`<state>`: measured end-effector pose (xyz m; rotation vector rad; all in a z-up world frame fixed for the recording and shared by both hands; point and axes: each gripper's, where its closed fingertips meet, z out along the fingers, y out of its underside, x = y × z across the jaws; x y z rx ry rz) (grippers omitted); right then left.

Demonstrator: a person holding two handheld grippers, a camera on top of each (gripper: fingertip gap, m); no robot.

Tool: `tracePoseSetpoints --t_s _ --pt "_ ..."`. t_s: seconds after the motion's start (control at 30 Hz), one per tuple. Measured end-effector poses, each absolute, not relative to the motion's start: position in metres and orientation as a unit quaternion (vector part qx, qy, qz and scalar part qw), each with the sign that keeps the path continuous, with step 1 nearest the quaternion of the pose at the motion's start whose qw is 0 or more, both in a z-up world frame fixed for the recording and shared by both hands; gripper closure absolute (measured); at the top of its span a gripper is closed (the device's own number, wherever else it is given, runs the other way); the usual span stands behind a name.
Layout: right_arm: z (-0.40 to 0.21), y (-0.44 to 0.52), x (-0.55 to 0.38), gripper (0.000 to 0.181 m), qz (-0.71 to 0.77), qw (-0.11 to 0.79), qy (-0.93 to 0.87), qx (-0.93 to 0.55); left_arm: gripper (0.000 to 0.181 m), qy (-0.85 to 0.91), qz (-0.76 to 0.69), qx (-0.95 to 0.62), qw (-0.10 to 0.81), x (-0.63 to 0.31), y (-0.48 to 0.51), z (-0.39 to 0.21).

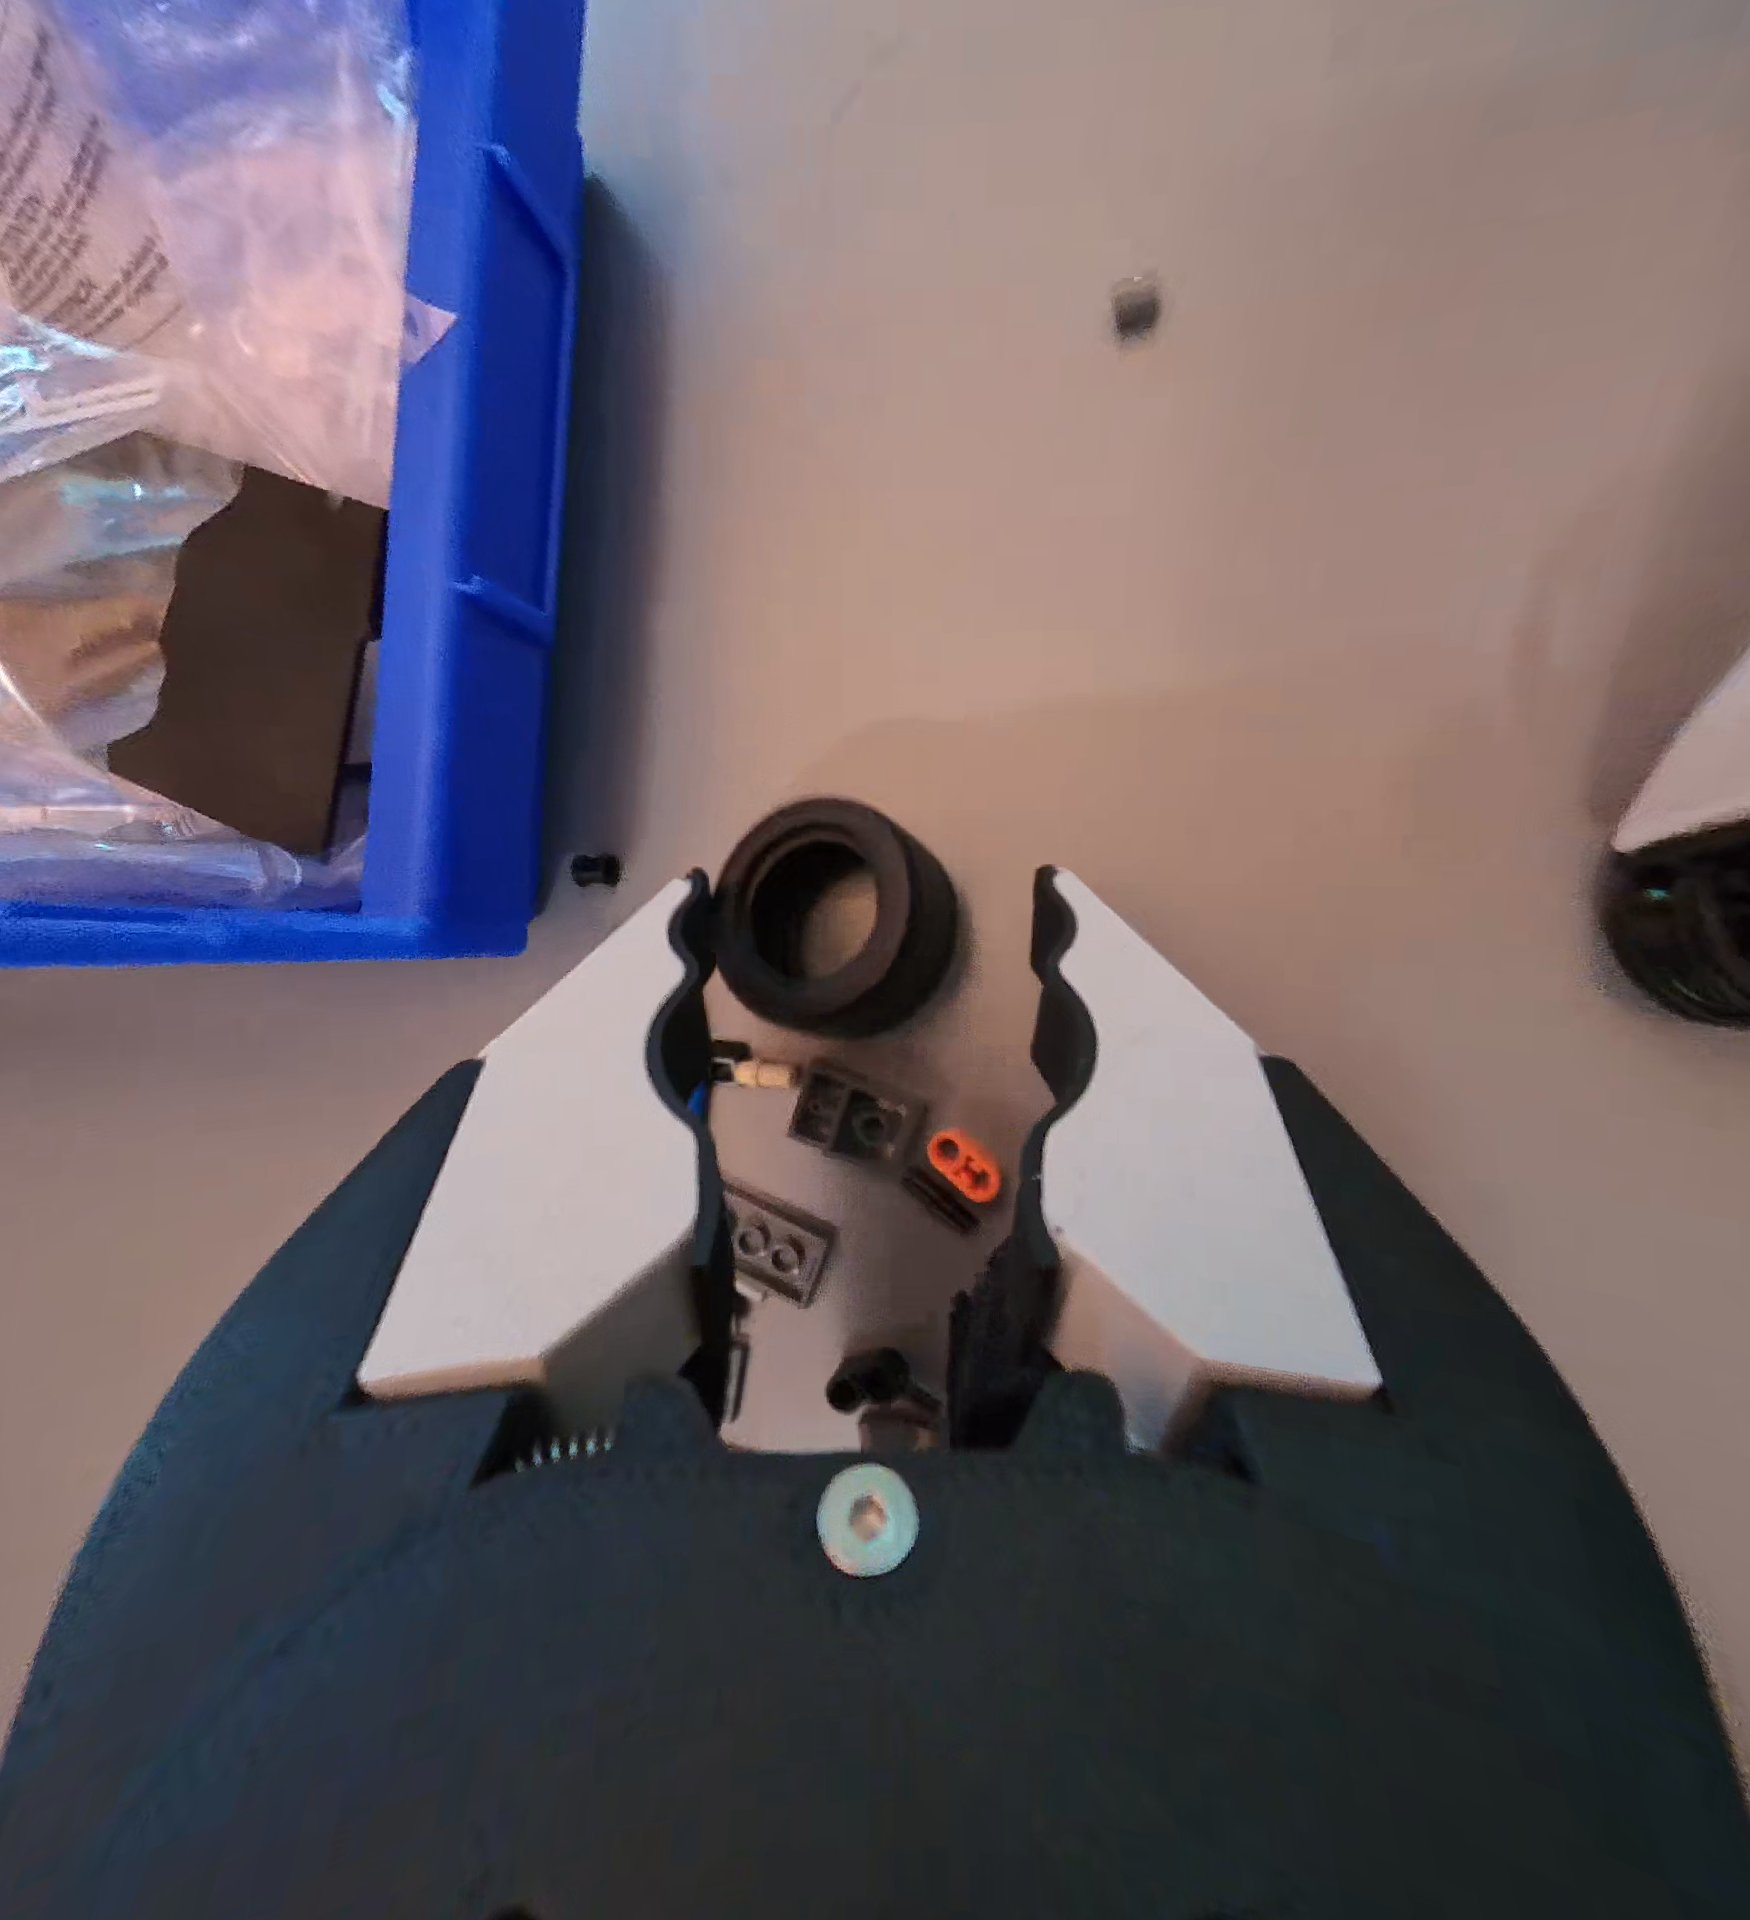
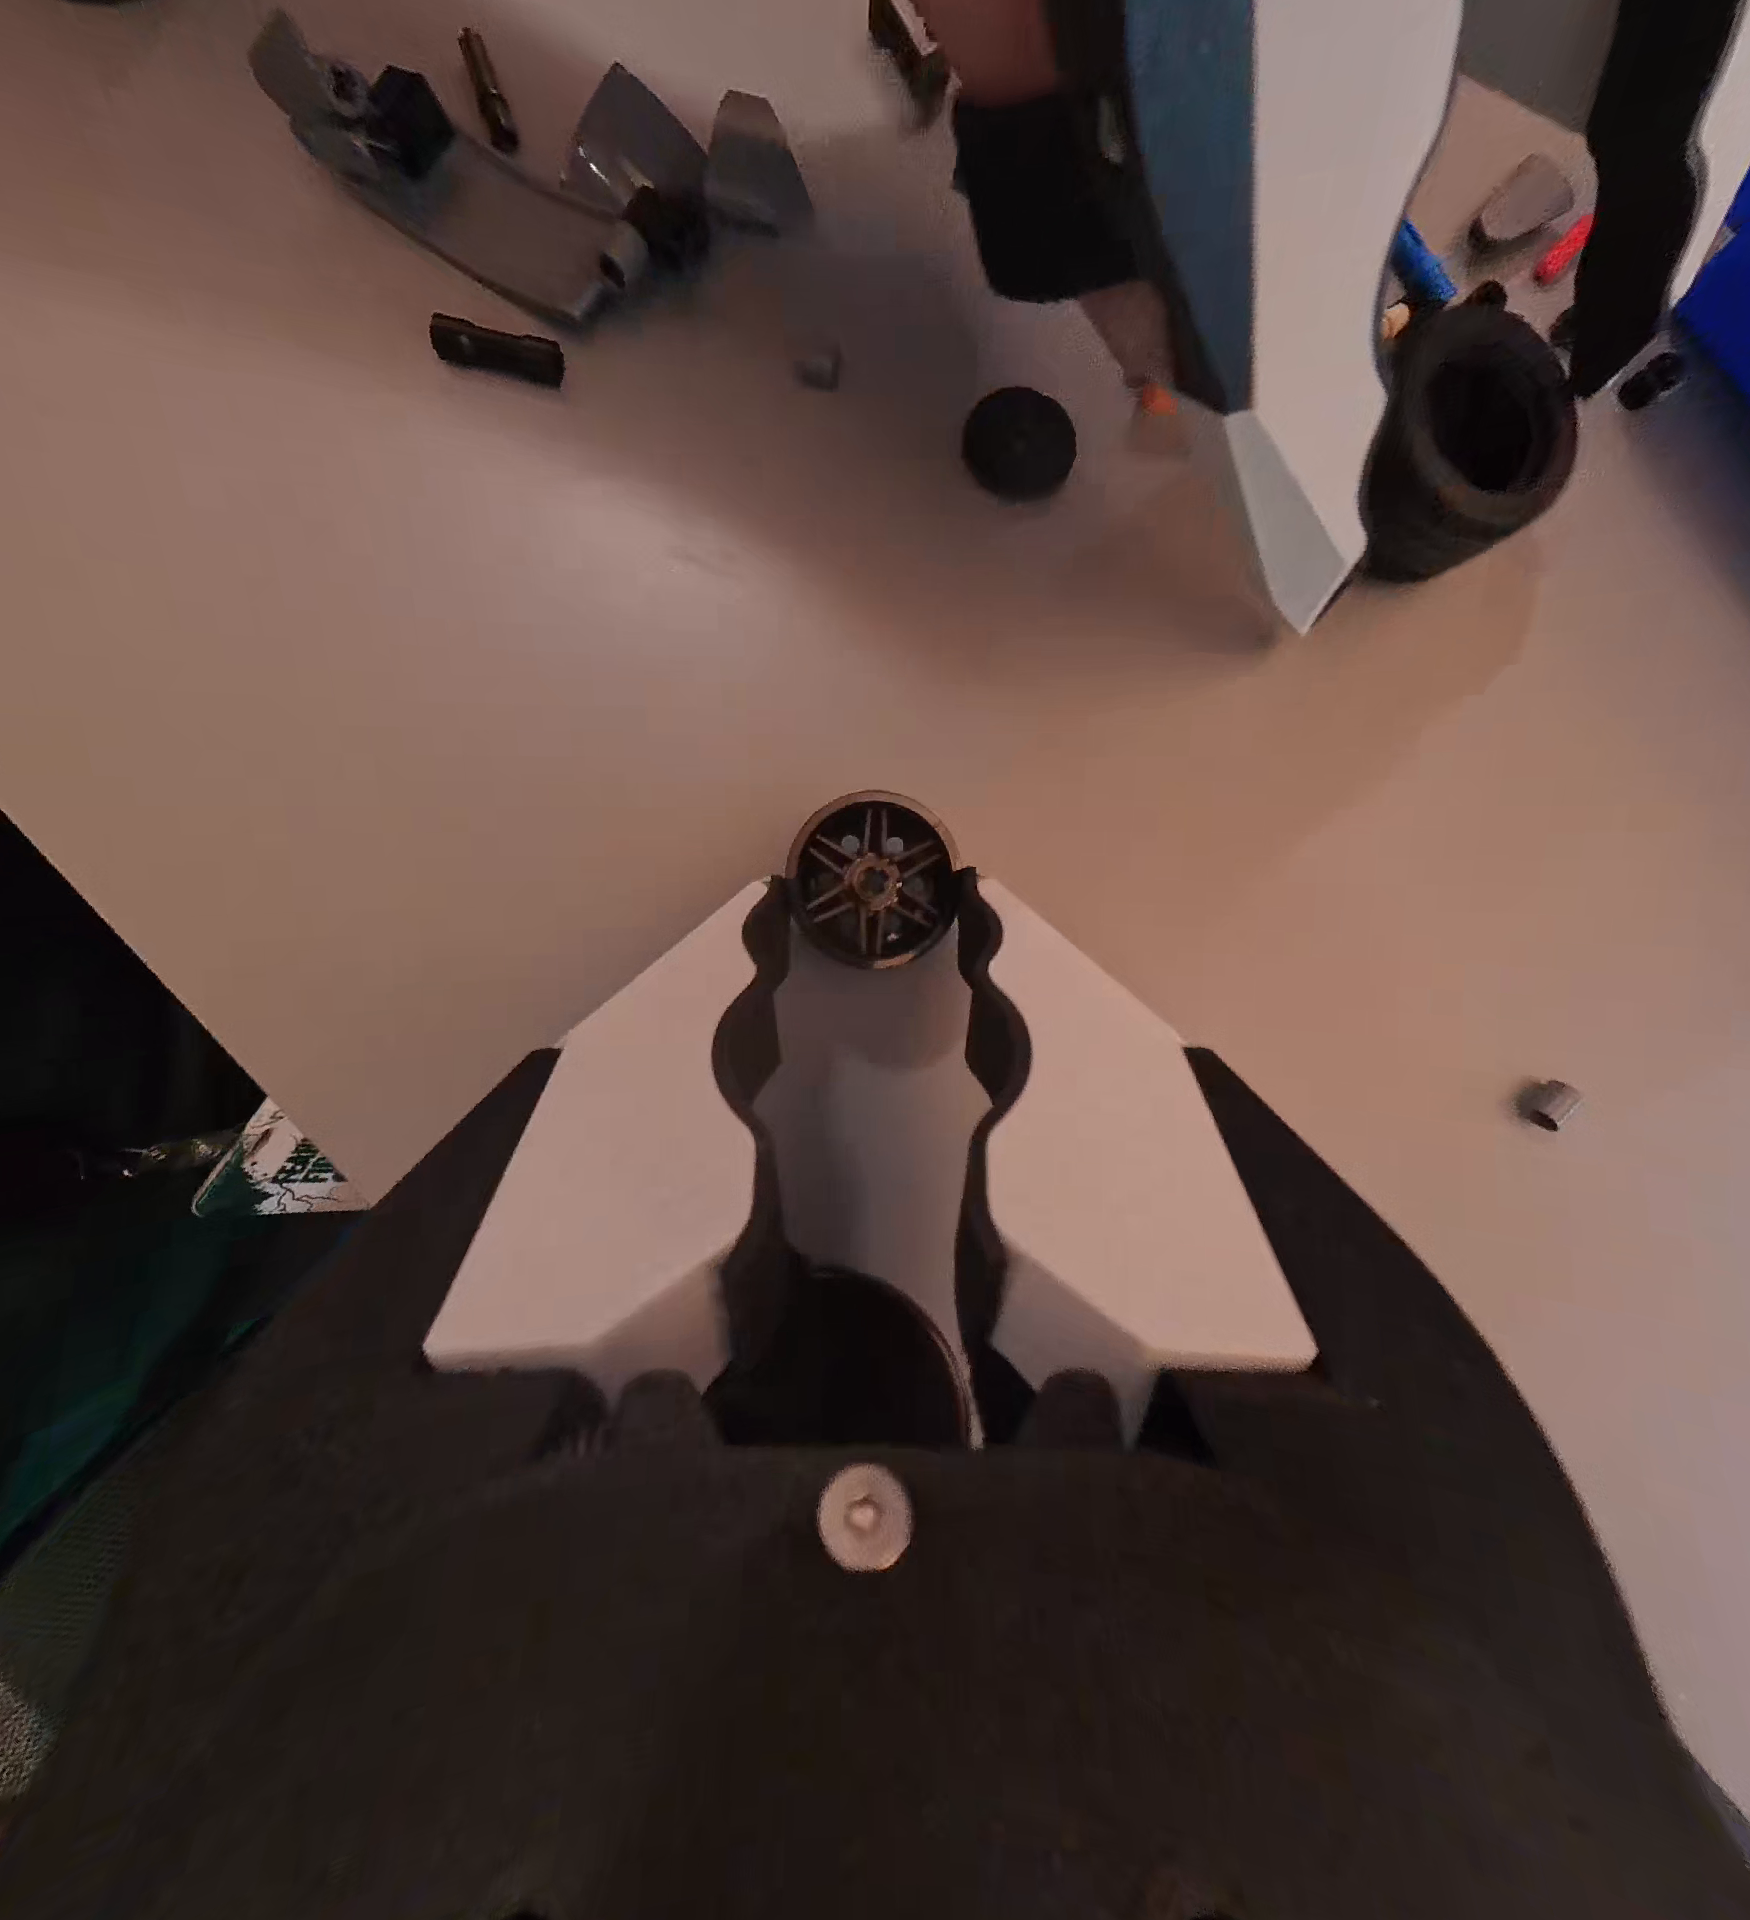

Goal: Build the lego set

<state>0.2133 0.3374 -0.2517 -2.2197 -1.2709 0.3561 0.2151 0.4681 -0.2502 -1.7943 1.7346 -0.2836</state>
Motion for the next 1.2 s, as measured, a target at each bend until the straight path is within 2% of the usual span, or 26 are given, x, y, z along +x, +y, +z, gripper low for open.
tracePoseSetpoints --t_s 0.07,0.17,0.47,0.53,0.7,0.77,0.87,0.97,1.0,1.07,1.2 --pt "-0.251 0.336 0.215 0.151 0.136 0.282 -0.473 -0.824 0.124 0.649 -0.117 -0.691 0.296 0.219 0.471 -0.257" --pt "-0.250 0.334 0.217 0.151 0.141 0.289 -0.473 -0.820 0.142 0.643 -0.121 -0.689 0.311 0.224 0.476 -0.258" --pt "-0.230 0.326 0.227 0.150 0.150 0.321 -0.474 -0.806 0.151 0.657 -0.152 -0.678 0.292 0.213 0.440 -0.234" --pt "-0.225 0.321 0.231 0.150 0.149 0.326 -0.475 -0.803 0.181 0.658 -0.175 -0.670 0.296 0.206 0.419 -0.216" --pt "-0.217 0.315 0.234 0.151 0.158 0.339 -0.473 -0.798 0.177 0.681 -0.157 -0.660 0.274 0.177 0.375 -0.217" --pt "-0.215 0.315 0.235 0.151 0.156 0.342 -0.469 -0.799 0.163 0.677 -0.151 -0.664 0.279 0.170 0.370 -0.220" --pt "-0.211 0.310 0.235 0.151 0.155 0.349 -0.465 -0.799 0.128 0.671 -0.174 -0.673 0.257 0.166 0.358 -0.226" --pt "-0.210 0.297 0.231 0.151 0.164 0.356 -0.463 -0.795 0.139 0.654 -0.213 -0.677 0.262 0.168 0.336 -0.222" --pt "-0.211 0.292 0.228 0.151 0.178 0.358 -0.462 -0.791 0.124 0.661 -0.244 -0.660 0.259 0.171 0.318 -0.218" --pt "-0.217 0.285 0.223 0.151 0.200 0.358 -0.457 -0.789 0.121 0.675 -0.230 -0.650 0.262 0.175 0.305 -0.220" --pt "-0.221 0.274 0.205 0.151 0.227 0.362 -0.468 -0.773 0.143 0.683 -0.196 -0.646 0.279 0.178 0.314 -0.220"
